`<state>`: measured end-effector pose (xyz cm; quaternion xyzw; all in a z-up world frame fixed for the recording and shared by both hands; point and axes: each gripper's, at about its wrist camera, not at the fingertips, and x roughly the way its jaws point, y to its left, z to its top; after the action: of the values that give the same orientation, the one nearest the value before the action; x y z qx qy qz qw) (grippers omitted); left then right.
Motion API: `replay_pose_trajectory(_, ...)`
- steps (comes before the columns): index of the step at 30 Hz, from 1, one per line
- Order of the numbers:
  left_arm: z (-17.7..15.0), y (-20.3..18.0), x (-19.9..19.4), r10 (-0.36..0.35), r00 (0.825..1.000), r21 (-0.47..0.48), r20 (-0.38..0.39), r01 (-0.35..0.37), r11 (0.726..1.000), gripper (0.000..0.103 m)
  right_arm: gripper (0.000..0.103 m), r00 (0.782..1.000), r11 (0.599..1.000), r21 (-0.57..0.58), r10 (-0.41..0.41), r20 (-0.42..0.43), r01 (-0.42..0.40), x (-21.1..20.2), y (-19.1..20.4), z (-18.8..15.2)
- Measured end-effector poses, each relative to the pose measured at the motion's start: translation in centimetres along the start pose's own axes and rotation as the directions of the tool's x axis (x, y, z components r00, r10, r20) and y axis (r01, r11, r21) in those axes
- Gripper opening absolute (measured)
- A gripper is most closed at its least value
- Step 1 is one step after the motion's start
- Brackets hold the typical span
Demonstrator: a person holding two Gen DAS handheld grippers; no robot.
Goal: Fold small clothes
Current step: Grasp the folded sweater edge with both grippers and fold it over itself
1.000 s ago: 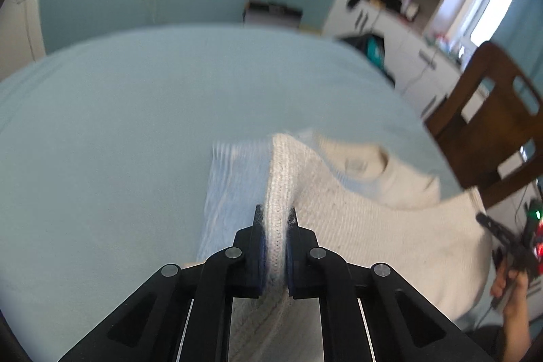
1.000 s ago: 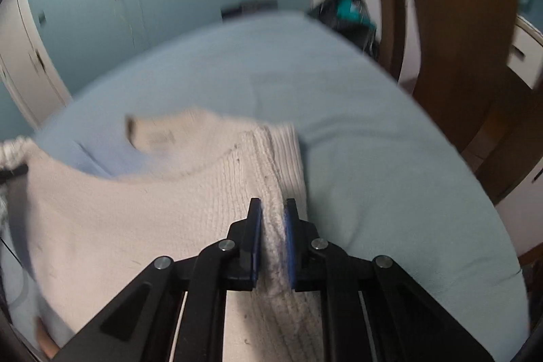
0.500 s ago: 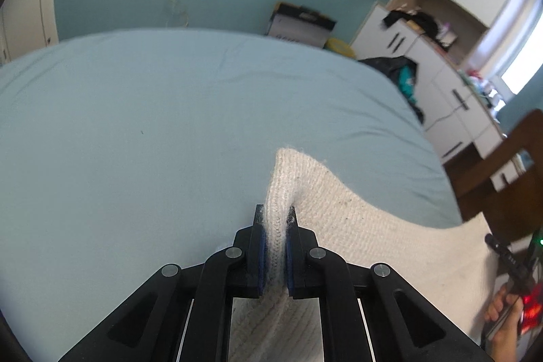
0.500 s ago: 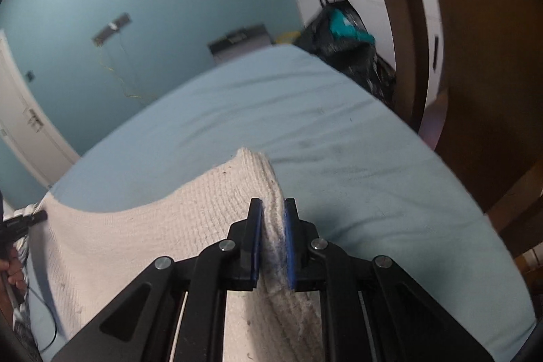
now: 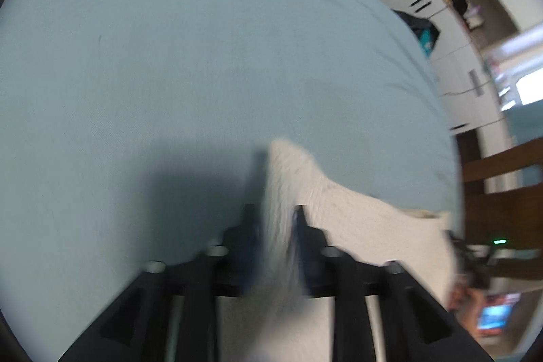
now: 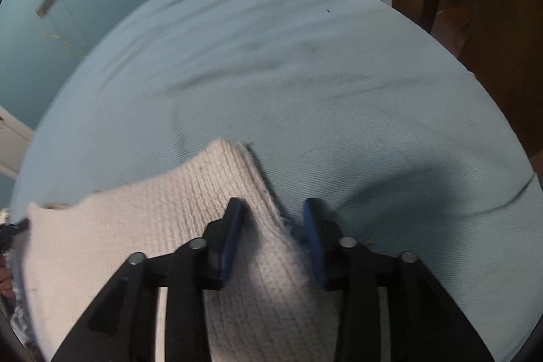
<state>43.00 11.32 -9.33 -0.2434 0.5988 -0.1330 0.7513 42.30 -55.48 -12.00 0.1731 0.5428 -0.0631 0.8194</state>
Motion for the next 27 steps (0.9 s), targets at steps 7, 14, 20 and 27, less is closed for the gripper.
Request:
replay_pose_trajectory(7, -3.2, 2.0, -10.3, 0.018, 0.993, 0.025, 0.115, -0.021, 0.999, 0.103, 0.075, 0.977, 0.962, 0.17, 0.213, 0.019, -0.213, -7.9, -6.1, -2.0)
replay_pose_trajectory(14, -9.5, 3.5, -9.3, 0.066, 0.998, 0.145, 0.004, -0.066, 0.987, 0.103, 0.075, 0.975, 0.976, 0.054, 0.212, -0.059, -0.209, -12.0, -8.0, -10.5)
replay_pose_trajectory(20, -14.0, 4.2, -4.2, 0.035, 0.994, 0.162, -0.1, -0.018, 0.987, 0.097, 0.075, 0.935, 0.958, 0.033, 0.287, -0.21, -0.286, -10.4, -9.4, -16.0)
replay_pose_trajectory(27, -15.0, 3.5, -6.3, 0.05, 0.999, 0.181, 0.021, -0.053, 0.982, 0.01, 0.009, 0.967, 0.968, -0.098, 0.217, -0.132, -0.231, -12.5, -7.6, -17.3)
